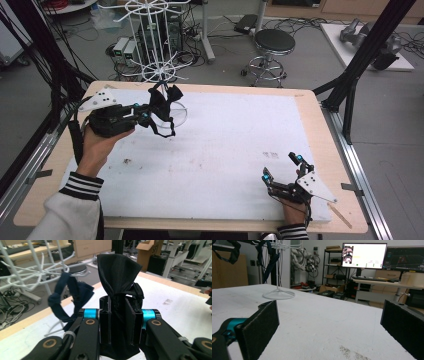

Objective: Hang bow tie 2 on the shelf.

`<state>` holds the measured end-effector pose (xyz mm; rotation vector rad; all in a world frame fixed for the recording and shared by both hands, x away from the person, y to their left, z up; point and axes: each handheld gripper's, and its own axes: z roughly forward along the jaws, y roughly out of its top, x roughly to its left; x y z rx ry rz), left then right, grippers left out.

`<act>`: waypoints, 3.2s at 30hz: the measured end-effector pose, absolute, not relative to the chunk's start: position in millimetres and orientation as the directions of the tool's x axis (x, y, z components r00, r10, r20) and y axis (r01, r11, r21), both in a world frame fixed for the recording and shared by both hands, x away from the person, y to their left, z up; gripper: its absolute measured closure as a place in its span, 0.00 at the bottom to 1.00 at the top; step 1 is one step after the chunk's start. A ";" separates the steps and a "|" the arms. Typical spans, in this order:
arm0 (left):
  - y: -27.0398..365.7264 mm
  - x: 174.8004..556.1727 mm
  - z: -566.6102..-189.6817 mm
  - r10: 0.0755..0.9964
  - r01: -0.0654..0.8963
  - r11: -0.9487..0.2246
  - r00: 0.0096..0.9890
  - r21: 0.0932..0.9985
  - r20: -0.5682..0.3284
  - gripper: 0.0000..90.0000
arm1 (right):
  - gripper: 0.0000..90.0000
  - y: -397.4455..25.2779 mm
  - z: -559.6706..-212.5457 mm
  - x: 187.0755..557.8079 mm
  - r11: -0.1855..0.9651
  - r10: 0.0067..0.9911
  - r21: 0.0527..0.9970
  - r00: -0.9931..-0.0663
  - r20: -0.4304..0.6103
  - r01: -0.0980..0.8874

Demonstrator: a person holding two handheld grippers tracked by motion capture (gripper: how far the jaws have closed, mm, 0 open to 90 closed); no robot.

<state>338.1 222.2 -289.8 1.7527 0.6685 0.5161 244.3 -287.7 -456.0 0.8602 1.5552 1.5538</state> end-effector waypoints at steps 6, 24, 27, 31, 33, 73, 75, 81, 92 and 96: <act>230.2 340.8 -283.0 0.688 0.169 -0.190 0.725 0.967 0.009 0.85 | 0.01 -287.6 -456.0 244.2 0.035 0.874 0.998 -0.483 -0.056 -0.054; 262.0 355.0 -271.6 0.735 0.169 -0.124 0.678 0.978 -0.024 0.85 | 0.01 -288.0 -456.0 244.5 0.032 0.875 0.998 -0.482 -0.055 -0.056; 265.2 358.8 -268.7 0.741 0.167 -0.123 0.671 0.978 -0.021 0.85 | 0.01 -287.9 -456.0 244.5 0.034 0.875 0.998 -0.481 -0.058 -0.058; 267.4 364.6 -264.7 0.748 0.163 -0.118 0.664 0.980 -0.020 0.85 | 0.01 -287.8 -456.1 244.3 0.033 0.875 0.998 -0.481 -0.055 -0.054; 268.5 367.0 -264.0 0.754 0.162 -0.118 0.657 0.980 -0.018 0.85 | 0.01 -288.0 -456.0 244.5 0.033 0.876 0.998 -0.480 -0.056 -0.056; 259.5 417.3 -259.8 0.819 0.216 -0.172 0.573 0.961 0.018 0.85 | 0.01 -288.2 -456.1 244.6 0.025 0.877 0.998 -0.479 -0.047 -0.051; 257.2 419.3 -258.1 0.819 0.215 -0.178 0.574 0.960 0.023 0.85 | 0.01 -288.1 -456.2 244.2 0.024 0.876 0.999 -0.480 -0.043 -0.046; 252.5 425.0 -257.4 0.819 0.230 -0.192 0.573 0.954 0.027 0.84 | 0.01 -288.2 -456.2 244.3 0.024 0.876 0.999 -0.481 -0.044 -0.047; 250.6 425.7 -255.4 0.822 0.254 -0.199 0.569 0.947 0.020 0.74 | 0.01 -288.4 -456.1 244.7 0.026 0.876 0.998 -0.479 -0.048 -0.053; 249.2 426.2 -255.1 0.821 0.259 -0.176 0.570 0.950 -0.003 0.50 | 0.01 -288.0 -456.2 244.2 0.024 0.876 0.999 -0.480 -0.044 -0.047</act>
